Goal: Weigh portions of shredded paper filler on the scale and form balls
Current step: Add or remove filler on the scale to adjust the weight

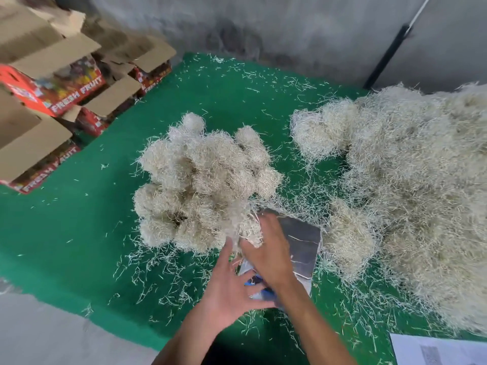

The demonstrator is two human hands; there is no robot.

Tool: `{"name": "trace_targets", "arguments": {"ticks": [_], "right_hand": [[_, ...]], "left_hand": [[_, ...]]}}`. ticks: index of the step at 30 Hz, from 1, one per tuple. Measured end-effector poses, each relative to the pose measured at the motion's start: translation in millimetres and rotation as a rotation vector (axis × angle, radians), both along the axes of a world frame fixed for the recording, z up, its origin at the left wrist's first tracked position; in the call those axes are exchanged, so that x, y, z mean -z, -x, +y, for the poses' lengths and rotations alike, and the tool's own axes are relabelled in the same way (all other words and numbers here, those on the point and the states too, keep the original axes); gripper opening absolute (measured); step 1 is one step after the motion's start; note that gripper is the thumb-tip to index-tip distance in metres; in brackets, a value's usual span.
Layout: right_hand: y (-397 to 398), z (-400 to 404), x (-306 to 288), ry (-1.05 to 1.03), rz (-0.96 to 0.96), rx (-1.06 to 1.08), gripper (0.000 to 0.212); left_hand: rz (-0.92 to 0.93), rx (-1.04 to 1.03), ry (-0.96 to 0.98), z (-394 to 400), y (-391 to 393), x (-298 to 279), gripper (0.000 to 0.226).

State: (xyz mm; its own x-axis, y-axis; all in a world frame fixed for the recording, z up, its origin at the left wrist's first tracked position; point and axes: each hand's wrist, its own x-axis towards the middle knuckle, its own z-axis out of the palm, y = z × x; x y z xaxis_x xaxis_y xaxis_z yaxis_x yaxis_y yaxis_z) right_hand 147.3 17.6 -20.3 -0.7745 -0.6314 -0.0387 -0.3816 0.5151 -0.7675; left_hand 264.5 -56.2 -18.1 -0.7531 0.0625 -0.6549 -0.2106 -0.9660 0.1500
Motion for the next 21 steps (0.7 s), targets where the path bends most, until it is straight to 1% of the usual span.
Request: {"name": "trace_targets", "arguments": {"ticks": [1, 2, 3, 5, 6, 7, 9, 11, 12, 13, 14, 15, 16, 17, 18, 19, 21], "right_hand": [[-13.8, -2.7, -5.5, 0.035, -0.056, -0.014, 0.066], [-25.2, -3.8, -8.1, 0.046, -0.086, -0.005, 0.071], [-32.5, -3.8, -10.1, 0.047, -0.046, 0.024, 0.070], [-36.0, -1.6, -13.2, 0.063, 0.173, 0.080, 0.058], [-33.9, -2.9, -13.8, 0.097, 0.245, 0.106, 0.053], [-32.6, -6.1, -17.4, 0.140, 0.247, 0.122, 0.052], [-32.0, -17.0, -30.2, 0.210, 0.115, 0.142, 0.058], [-23.5, -25.9, -35.4, 0.245, -0.014, 0.173, 0.061], [-15.6, -28.0, -39.8, 0.266, -0.088, 0.202, 0.057], [-8.5, -30.7, -45.2, 0.294, -0.182, 0.235, 0.050], [-1.9, -32.5, -49.6, 0.301, -0.233, 0.245, 0.043], [2.5, -34.5, -54.2, 0.302, -0.192, 0.210, 0.043], [3.6, -36.8, -56.8, 0.270, -0.065, 0.154, 0.042], [1.0, -38.6, -57.4, 0.243, 0.060, 0.085, 0.042], [-1.9, -40.3, -55.3, 0.229, 0.165, 0.017, 0.043], [-6.2, -41.4, -53.5, 0.247, 0.224, -0.045, 0.044], [-20.8, -41.1, -45.6, 0.282, 0.317, -0.181, 0.042]], "left_hand": [[0.044, -0.006, -0.006, -3.9, 10.2, -10.8, 0.078], [0.034, -0.045, 0.039, -7.0, 20.4, -20.6, 0.075], [-0.008, -0.114, 0.112, -10.6, 29.8, -28.0, 0.065], [-0.095, -0.208, 0.279, -18.9, 43.5, -38.9, 0.041], [-0.135, -0.217, 0.336, -21.6, 49.6, -40.3, 0.033], [-0.160, -0.224, 0.350, -22.9, 54.6, -41.3, 0.032], [-0.145, -0.207, 0.372, -21.1, 62.6, -42.7, 0.033], [-0.035, -0.137, 0.382, -19.2, 64.3, -49.0, 0.028], [0.029, -0.088, 0.369, -19.8, 62.6, -48.8, 0.031], [0.105, -0.050, 0.324, -22.2, 59.5, -49.7, 0.034], [0.154, -0.049, 0.262, -26.8, 54.6, -52.2, 0.035], [0.200, -0.086, 0.192, -33.9, 52.0, -56.0, 0.038], [0.191, -0.152, 0.141, -42.4, 49.3, -56.6, 0.044], [0.158, -0.232, 0.044, -50.4, 46.0, -56.2, 0.049], [0.110, -0.298, -0.003, -58.2, 45.5, -58.5, 0.048], [0.083, -0.342, -0.032, -65.6, 44.1, -57.0, 0.046], [0.079, -0.301, 0.092, -73.1, 39.1, -46.8, 0.049]]}}
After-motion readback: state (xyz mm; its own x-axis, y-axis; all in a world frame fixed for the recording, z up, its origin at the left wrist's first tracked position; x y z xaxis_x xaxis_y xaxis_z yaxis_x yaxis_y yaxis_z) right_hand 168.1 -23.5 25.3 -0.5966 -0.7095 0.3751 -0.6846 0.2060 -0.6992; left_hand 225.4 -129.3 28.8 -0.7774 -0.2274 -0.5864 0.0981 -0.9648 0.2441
